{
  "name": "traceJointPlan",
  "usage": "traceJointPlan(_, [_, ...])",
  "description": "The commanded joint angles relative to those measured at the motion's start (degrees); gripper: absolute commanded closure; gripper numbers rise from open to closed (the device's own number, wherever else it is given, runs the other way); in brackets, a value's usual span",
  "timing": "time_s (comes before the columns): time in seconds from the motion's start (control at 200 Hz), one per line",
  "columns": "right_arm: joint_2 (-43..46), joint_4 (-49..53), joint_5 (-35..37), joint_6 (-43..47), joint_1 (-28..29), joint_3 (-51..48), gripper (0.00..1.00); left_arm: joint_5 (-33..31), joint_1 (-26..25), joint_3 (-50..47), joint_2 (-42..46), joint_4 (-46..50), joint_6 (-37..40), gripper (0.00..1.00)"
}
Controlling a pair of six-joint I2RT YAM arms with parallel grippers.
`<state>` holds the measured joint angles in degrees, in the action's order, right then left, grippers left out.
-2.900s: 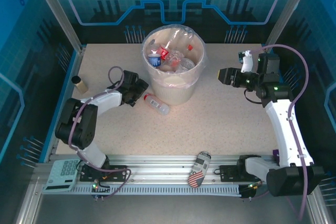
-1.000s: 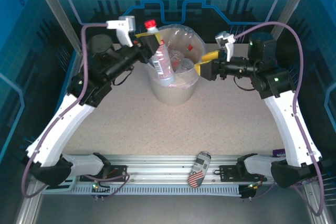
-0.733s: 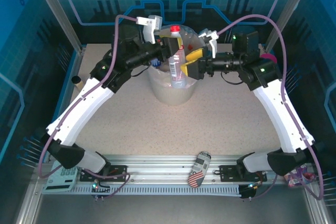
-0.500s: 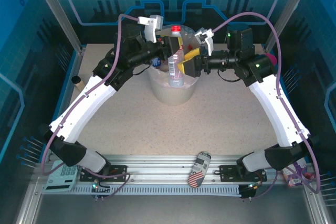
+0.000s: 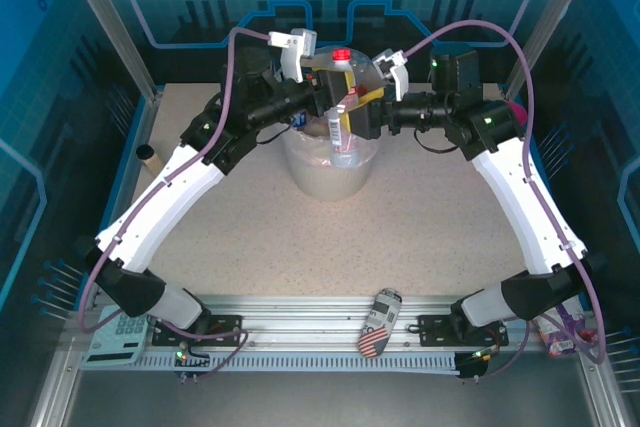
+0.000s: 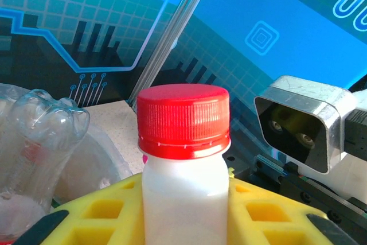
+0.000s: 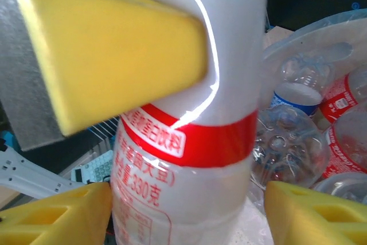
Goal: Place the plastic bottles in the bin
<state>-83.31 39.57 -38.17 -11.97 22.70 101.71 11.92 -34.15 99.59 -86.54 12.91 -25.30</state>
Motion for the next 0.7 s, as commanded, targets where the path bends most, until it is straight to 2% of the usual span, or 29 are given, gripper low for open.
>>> traceJointPlan(0.0, [-1.6, -2.3, -3.2, -2.2, -0.7, 0.3, 0.33, 1.7, -0.5, 1.4, -0.8, -3.8, -2.0, 0.68])
traceJointPlan(0.15, [-2.3, -3.0, -4.6, -3.1, -1.4, 0.1, 0.4, 1.1, -0.5, 0.9, -1.0, -5.3, -2.5, 0.67])
traceJointPlan(0.195, [-2.1, -3.3, -4.4, -3.4, -2.0, 0.0, 0.44, 0.4, -0.6, 0.6, -0.8, -5.3, -2.3, 0.64])
traceJointPlan(0.235, [-1.7, -4.0, -4.2, -4.0, -2.9, -0.5, 0.46, -0.6, -0.5, 0.4, -0.4, -5.3, -2.0, 0.56])
traceJointPlan(0.35, [-0.7, -6.8, -4.4, -6.7, -5.9, -1.9, 0.49, -3.5, 0.2, -1.3, 1.5, -5.9, -1.4, 0.2])
traceJointPlan(0.41, [-0.5, -6.7, -3.2, -7.4, -7.9, -1.7, 0.49, -5.1, 1.4, -3.0, 3.3, -6.7, -1.7, 0.1])
traceJointPlan(0.535, [0.3, -6.5, 2.0, -10.2, -13.1, -1.4, 0.51, -9.9, 6.9, -8.9, 8.7, -7.3, -4.8, 0.11])
traceJointPlan(0.63, [-0.4, -7.7, 6.6, -13.4, -17.1, -1.4, 0.55, -17.9, 11.8, -11.5, 10.8, -1.5, -5.9, 0.18])
traceJointPlan(0.695, [-2.1, -8.3, 9.0, -15.1, -18.3, -0.3, 0.56, -24.0, 13.0, -13.2, 10.8, 0.9, -4.6, 0.23])
